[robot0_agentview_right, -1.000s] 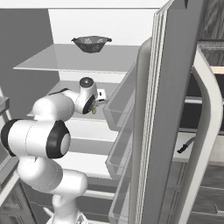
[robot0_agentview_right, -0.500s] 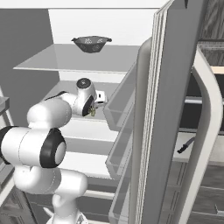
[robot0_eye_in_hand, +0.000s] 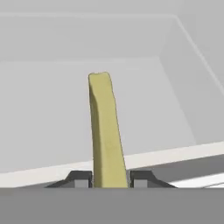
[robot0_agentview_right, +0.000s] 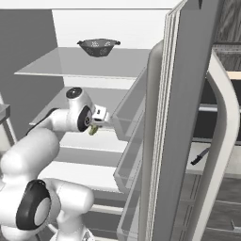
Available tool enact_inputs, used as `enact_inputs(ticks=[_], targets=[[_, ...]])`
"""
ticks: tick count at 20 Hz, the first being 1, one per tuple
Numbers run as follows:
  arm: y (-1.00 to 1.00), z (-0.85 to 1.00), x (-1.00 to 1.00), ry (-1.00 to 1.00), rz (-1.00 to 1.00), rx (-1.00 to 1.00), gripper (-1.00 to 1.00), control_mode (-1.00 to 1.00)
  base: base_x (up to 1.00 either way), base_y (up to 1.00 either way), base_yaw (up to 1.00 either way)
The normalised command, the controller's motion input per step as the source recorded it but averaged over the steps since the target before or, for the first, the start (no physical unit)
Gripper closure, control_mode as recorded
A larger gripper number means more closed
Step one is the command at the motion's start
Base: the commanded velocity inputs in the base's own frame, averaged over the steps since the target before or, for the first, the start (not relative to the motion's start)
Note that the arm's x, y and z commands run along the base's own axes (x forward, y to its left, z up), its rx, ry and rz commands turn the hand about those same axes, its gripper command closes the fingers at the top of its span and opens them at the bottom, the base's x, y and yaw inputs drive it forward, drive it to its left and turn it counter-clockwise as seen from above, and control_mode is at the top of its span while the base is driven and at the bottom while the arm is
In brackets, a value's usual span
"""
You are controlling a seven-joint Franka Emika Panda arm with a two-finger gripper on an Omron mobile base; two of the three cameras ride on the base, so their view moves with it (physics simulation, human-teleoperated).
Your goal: Retrieve the butter from the fridge and place it on a plate on the dining table. Then retrieve the butter knife by the fridge and place it near the plate.
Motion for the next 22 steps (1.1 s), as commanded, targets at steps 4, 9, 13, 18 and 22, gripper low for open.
enact_inputs(ticks=[4, 9, 13, 18, 22], targets=[[-0.16, 0.36, -0.76, 0.12, -0.13, 0.06, 1.0, -1.0, 0.0, 0.0, 0.0], [-0.06, 0.26, -0.58, 0.15, -0.01, 0.06, 1.0, -1.0, 0.0, 0.0, 0.0], [0.0, 0.24, -0.49, 0.24, 0.0, 0.05, 1.0, -1.0, 0.0, 0.0, 0.0], [0.0, 0.27, -0.38, 0.21, 0.0, 0.0, 1.0, -1.0, 0.0, 0.0, 0.0], [0.01, 0.17, -0.31, -0.01, 0.0, 0.0, 1.0, -1.0, 0.0, 0.0, 0.0]])
